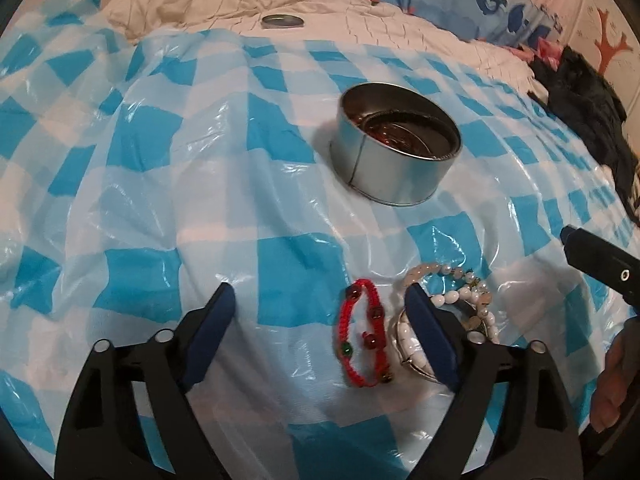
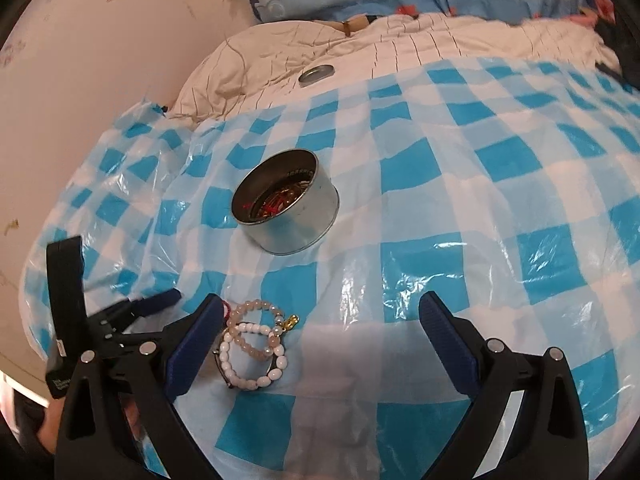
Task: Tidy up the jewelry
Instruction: 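Grasp the red string bracelet with the left tool while the right tool grasps a pink bead bracelet, then carry both bracelets over the silver tin and open both tools to drop them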
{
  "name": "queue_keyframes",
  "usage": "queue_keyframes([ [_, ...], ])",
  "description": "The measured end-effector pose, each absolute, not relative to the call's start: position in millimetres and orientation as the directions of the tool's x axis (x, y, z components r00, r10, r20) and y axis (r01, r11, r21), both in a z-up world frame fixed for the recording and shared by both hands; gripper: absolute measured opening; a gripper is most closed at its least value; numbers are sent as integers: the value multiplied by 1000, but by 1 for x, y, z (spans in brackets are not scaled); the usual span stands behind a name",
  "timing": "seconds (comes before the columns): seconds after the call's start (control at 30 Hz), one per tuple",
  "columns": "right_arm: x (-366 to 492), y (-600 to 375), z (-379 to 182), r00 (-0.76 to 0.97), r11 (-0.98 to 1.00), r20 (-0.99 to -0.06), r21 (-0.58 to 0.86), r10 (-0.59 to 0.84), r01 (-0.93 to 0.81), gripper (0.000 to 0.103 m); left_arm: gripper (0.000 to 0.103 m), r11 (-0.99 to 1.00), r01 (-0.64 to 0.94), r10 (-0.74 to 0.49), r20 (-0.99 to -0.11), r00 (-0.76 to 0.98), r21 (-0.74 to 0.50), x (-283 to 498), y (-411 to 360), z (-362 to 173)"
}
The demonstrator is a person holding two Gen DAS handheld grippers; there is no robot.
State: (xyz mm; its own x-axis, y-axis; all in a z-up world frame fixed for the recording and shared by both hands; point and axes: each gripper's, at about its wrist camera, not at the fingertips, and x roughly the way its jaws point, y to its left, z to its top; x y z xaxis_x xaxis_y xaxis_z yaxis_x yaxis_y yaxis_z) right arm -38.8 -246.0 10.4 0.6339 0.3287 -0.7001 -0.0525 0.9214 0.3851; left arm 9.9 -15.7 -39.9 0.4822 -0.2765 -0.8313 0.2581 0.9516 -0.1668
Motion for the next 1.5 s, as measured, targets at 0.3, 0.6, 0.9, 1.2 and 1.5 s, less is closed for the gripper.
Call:
queue_keyframes([
  [0.3,-36,-227,1,600,931,-727,352,335,-94,94,16,910,411,-179,-838,516,58,-9,-38,-43],
  [0.6,-28,-183,-18,550,950,-775,243,312,-196,94,4,911,409,-283,-805,522,-55,-13,-18,-7],
  [0.9,-22,-171,-27,535,957,-796,189,281,-221,29,4,928,337,-328,-775,541,-157,-5,12,5],
  [1.2,-22,-194,-22,503,889,-735,415,454,-196,9,4,927,333,-340,-764,548,-174,-1,12,10],
  [1.5,-30,-218,4,562,759,-555,610,613,-225,8,4,912,338,-389,-748,538,-232,2,8,15],
])
